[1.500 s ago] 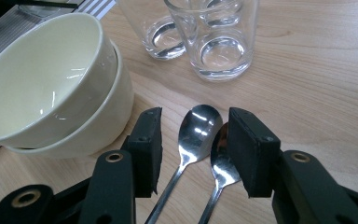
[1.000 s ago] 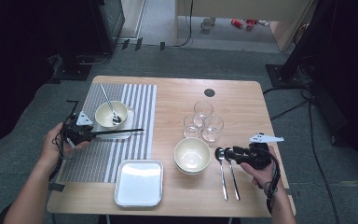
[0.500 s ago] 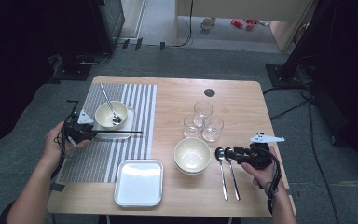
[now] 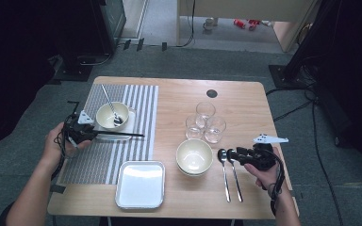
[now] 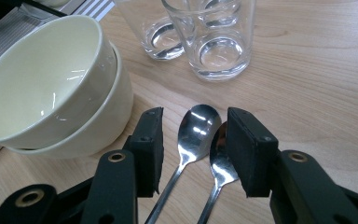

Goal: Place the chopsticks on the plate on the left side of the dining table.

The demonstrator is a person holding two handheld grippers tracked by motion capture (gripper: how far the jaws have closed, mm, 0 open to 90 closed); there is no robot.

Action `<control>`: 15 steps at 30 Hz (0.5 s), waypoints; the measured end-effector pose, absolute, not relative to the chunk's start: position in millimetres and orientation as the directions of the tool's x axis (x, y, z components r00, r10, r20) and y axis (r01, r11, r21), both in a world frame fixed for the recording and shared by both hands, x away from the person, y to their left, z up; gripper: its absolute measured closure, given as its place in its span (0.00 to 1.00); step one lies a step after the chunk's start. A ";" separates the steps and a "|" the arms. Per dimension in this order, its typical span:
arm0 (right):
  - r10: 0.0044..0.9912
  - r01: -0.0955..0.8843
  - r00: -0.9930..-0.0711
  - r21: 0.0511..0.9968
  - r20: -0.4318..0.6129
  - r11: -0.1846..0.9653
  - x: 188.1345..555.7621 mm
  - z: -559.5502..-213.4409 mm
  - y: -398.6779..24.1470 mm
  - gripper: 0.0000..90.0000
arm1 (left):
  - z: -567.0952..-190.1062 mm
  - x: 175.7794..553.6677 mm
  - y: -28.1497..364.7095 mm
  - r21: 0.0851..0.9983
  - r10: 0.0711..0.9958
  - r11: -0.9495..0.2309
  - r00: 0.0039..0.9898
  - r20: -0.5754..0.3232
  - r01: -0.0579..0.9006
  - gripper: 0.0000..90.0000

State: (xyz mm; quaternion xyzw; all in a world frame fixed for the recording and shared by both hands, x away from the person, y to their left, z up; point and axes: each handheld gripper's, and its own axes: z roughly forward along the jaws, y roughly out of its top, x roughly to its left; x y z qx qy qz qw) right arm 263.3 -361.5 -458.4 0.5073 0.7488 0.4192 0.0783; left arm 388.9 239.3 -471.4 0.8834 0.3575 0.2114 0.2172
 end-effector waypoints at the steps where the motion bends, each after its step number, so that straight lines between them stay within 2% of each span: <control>1: 0.826 0.695 -0.473 0.706 0.308 0.134 263.3 -458.6 -361.6 0.63 | -471.6 388.8 239.6 0.540 0.728 -0.645 0.651 0.217 0.541 0.75; 9: 0.827 0.696 -0.468 0.706 0.311 0.128 263.0 -459.0 -363.2 0.63 | -464.5 389.2 250.2 0.590 0.758 -0.599 0.622 0.199 0.541 0.73; 12: 0.826 0.696 -0.469 0.706 0.313 0.127 262.7 -459.7 -362.8 0.63 | -461.6 391.8 258.4 0.641 0.801 -0.533 0.573 0.173 0.552 0.76; 15: 0.826 0.697 -0.469 0.706 0.313 0.128 262.8 -461.2 -362.2 0.64 | -460.9 395.2 264.2 0.664 0.832 -0.487 0.533 0.154 0.568 0.85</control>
